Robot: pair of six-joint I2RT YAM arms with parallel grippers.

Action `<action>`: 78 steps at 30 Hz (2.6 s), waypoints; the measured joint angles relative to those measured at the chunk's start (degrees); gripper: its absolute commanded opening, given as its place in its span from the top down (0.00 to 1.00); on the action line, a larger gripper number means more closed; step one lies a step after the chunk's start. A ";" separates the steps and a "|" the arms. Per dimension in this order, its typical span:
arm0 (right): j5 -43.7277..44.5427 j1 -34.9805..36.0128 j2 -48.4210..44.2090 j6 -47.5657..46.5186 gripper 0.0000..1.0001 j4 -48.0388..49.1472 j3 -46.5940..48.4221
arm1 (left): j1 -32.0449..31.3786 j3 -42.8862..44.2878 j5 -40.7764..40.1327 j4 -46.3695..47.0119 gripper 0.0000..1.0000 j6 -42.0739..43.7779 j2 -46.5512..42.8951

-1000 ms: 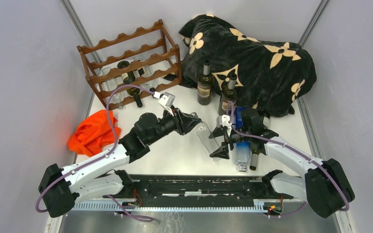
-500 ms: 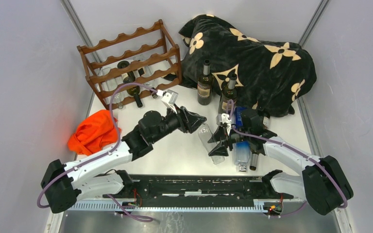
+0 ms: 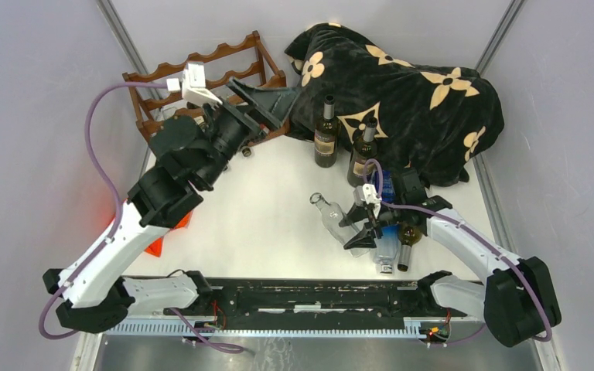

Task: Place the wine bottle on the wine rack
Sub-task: Pick up the wine bottle from the center of the board.

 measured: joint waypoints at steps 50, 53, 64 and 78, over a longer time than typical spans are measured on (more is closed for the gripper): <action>21.49 -0.74 -8.13 -39.28 1.00 -25.33 7.15 | 13.46 -38.64 42.12 7.74 0.00 16.20 -4.55; 22.67 0.61 -8.15 -42.10 1.00 -26.03 7.17 | 13.51 -43.28 48.22 14.10 0.00 13.44 -3.98; 23.54 4.57 -5.73 -45.31 1.00 -26.27 10.40 | 7.56 -50.49 54.16 27.54 0.05 9.38 2.58; 23.93 4.81 -5.11 -43.10 1.00 -24.44 12.04 | 0.85 -53.81 52.96 32.65 0.28 8.76 6.08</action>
